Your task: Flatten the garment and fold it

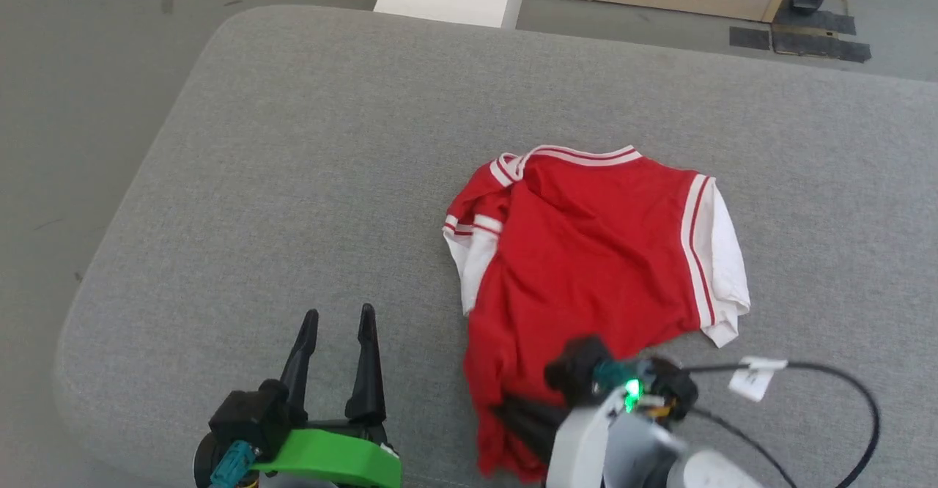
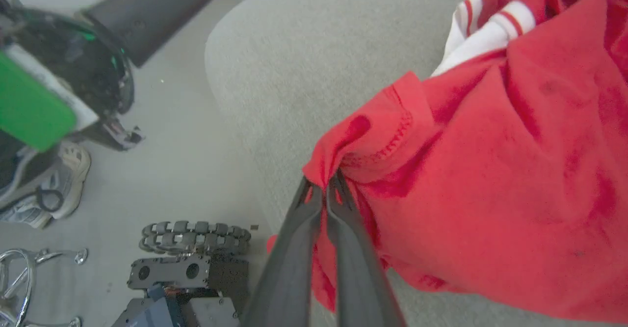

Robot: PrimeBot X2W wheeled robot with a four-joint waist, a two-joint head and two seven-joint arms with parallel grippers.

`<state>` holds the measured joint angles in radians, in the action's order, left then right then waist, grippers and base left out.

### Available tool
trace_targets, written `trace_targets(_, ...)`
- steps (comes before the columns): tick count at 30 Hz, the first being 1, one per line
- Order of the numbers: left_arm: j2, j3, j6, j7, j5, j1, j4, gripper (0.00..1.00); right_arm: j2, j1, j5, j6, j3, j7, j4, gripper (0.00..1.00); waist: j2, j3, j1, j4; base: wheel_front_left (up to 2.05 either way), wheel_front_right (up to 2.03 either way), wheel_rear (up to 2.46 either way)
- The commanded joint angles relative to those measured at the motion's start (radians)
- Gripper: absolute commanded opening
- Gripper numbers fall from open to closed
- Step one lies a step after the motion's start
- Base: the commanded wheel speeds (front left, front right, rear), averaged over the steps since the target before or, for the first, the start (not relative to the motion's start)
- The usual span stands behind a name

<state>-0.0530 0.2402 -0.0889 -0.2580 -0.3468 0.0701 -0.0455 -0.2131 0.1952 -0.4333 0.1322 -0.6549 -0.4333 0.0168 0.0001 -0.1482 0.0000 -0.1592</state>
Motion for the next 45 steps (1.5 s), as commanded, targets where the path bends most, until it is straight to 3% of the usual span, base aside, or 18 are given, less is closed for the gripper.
trace_targets(1, 0.003, 0.003, 0.005, -0.004, -0.007, -0.015, 0.003, 1.0, -0.018, -0.022, 0.001, -0.002, -0.008, -0.013, -0.016, 0.06, -0.0001, 0.003, 0.0, -0.006, 0.0, 0.0, 0.0)
trace_targets(2, 0.003, 0.004, 0.006, -0.004, -0.009, -0.015, 0.006, 1.0, -0.027, -0.031, 0.007, -0.002, -0.011, -0.018, -0.035, 0.46, -0.0001, 0.004, 0.0, -0.009, 0.0, 0.0, 0.0)
trace_targets(3, 0.003, 0.005, 0.006, -0.004, -0.009, -0.014, 0.007, 1.0, -0.027, -0.037, 0.007, -0.002, -0.005, -0.016, -0.046, 0.96, -0.0001, 0.006, 0.0, -0.01, 0.0, 0.0, 0.0)
trace_targets(4, 0.003, 0.006, 0.007, -0.004, -0.01, -0.014, 0.01, 1.0, -0.025, -0.048, 0.011, -0.002, 0.016, -0.01, -0.069, 1.0, -0.0001, 0.008, 0.0, -0.012, 0.0, 0.0, 0.0)
trace_targets(10, 0.003, 0.006, 0.008, -0.004, -0.015, 0.002, 0.024, 1.0, 0.002, -0.063, 0.036, -0.002, 0.105, 0.033, -0.109, 1.0, -0.0001, 0.037, 0.0, -0.009, 0.0, 0.0, 0.0)
trace_targets(17, 0.003, 0.01, 0.014, -0.004, -0.014, 0.018, 0.03, 1.0, 0.063, -0.093, 0.019, -0.002, 0.302, 0.086, 0.011, 1.0, -0.0001, 0.076, 0.0, 0.018, 0.0, 0.0, 0.0)
trace_targets(26, 0.003, -0.016, 0.017, -0.004, 0.018, 0.042, 0.001, 1.0, 0.153, -0.262, 0.253, -0.002, 0.631, 0.326, 0.167, 1.0, -0.0001, 0.085, 0.0, 0.068, 0.0, 0.0, 0.0)
trace_targets(30, 0.003, -0.029, 0.014, -0.004, 0.039, 0.07, 0.007, 1.0, 0.162, -0.364, 0.236, -0.002, 0.726, 0.416, 0.167, 1.0, -0.0001, 0.083, 0.0, 0.095, 0.0, 0.0, 0.0)
trace_targets(39, -0.02, -0.055, -0.005, 0.016, 0.075, 0.025, 0.039, 1.0, 0.163, -0.418, 0.172, -0.002, 0.749, 0.496, 0.127, 1.0, -0.0001, 0.053, 0.0, 0.174, 0.0, 0.0, 0.0)
trace_targets(45, -0.058, -0.026, 0.016, 0.182, 0.093, -0.129, 0.09, 1.0, 0.163, -0.382, 0.176, -0.002, 0.746, 0.498, 0.127, 1.0, -0.0001, 0.012, 0.0, 0.195, 0.0, 0.0, 0.0)
